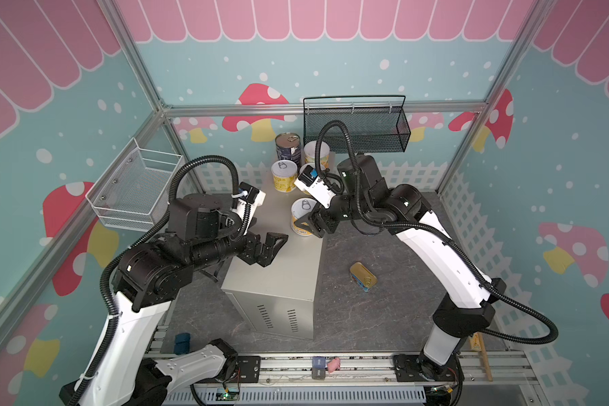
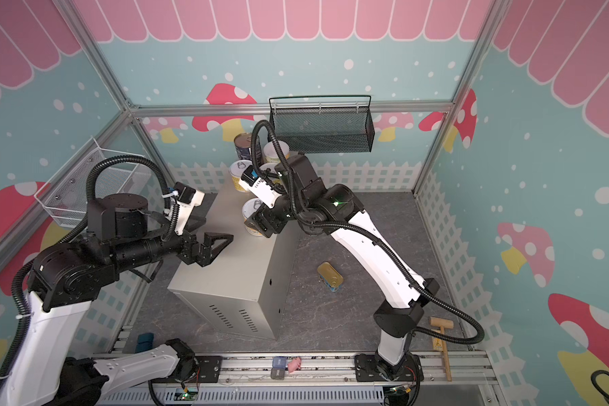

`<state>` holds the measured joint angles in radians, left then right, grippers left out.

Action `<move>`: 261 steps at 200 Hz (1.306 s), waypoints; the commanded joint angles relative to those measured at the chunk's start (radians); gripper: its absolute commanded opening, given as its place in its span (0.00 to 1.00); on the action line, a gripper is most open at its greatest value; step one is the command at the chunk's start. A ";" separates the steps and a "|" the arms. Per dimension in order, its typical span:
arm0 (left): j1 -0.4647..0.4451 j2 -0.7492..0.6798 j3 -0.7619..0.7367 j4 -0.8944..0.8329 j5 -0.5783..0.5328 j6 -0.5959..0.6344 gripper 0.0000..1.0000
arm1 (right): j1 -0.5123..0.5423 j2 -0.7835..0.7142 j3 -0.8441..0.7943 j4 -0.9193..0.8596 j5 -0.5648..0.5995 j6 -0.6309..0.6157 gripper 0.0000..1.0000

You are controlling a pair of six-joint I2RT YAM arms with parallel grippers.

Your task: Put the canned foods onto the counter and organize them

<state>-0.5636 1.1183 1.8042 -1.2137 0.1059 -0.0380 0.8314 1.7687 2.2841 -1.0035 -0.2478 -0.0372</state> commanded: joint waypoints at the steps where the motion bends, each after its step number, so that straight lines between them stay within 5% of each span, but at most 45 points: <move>1: 0.005 0.000 -0.028 0.033 -0.023 0.008 0.99 | 0.010 0.006 0.030 0.089 -0.041 -0.014 0.81; 26: 0.007 -0.007 -0.072 0.083 -0.030 0.010 1.00 | 0.009 0.008 0.030 0.107 -0.025 -0.002 0.82; 69: 0.006 0.009 -0.107 0.166 0.017 0.012 0.99 | 0.007 -0.072 -0.017 0.152 0.099 0.031 0.99; 167: -0.003 0.062 -0.193 0.365 0.099 -0.032 0.96 | -0.012 -0.524 -0.519 0.350 0.349 0.041 1.00; 261: -0.026 0.118 -0.220 0.445 0.013 -0.054 0.87 | -0.012 -0.669 -0.787 0.468 0.251 -0.006 0.99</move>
<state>-0.5858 1.2354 1.5997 -0.7990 0.1757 -0.0872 0.8227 1.1313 1.5337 -0.5995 0.0406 -0.0067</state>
